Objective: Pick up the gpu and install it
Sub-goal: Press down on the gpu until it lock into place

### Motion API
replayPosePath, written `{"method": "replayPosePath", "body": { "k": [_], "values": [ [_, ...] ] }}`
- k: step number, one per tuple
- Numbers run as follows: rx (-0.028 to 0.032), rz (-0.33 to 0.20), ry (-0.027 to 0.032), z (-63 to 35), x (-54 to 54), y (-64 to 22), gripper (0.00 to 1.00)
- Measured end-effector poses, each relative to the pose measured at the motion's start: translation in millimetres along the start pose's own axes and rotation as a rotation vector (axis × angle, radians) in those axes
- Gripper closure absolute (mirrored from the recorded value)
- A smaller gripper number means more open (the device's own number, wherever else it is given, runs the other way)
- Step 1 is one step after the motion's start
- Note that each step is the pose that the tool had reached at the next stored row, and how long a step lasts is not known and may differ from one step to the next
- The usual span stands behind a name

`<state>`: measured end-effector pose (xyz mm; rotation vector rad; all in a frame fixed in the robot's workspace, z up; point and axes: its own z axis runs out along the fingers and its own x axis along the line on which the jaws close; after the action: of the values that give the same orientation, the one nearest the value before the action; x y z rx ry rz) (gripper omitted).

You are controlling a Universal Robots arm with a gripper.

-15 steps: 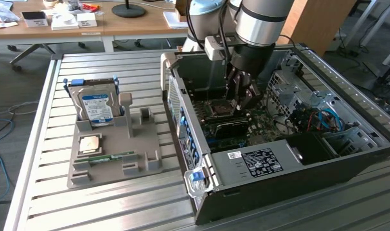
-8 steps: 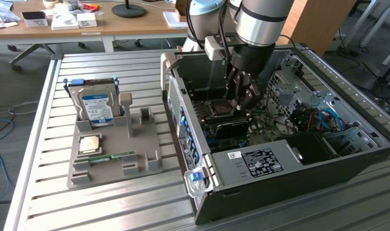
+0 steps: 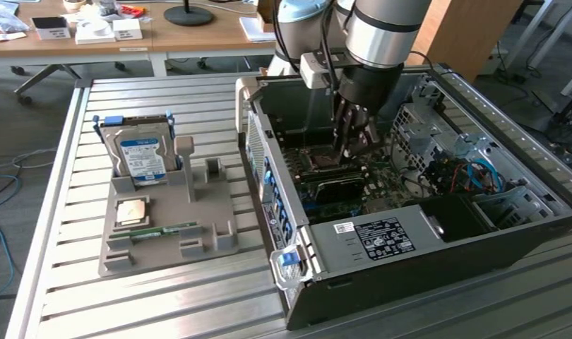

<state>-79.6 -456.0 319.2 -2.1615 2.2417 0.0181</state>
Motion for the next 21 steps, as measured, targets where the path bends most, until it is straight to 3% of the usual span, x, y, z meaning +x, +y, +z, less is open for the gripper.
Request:
{"method": "replayPosePath", "body": {
  "k": [4, 6, 9, 17, 21],
  "values": [
    [0.0, 0.0, 0.0, 0.0, 0.0, 0.0, 0.76],
    [0.0, 0.0, 0.0, 0.0, 0.0, 0.0, 0.88],
    [0.0, 0.0, 0.0, 0.0, 0.0, 0.0, 0.89],
    [0.0, 0.0, 0.0, 14.6, 0.4, 0.2, 0.89],
    [0.0001, -0.002, -0.0002, 16.8, 0.5, 0.2, 0.89]
  ]
}}
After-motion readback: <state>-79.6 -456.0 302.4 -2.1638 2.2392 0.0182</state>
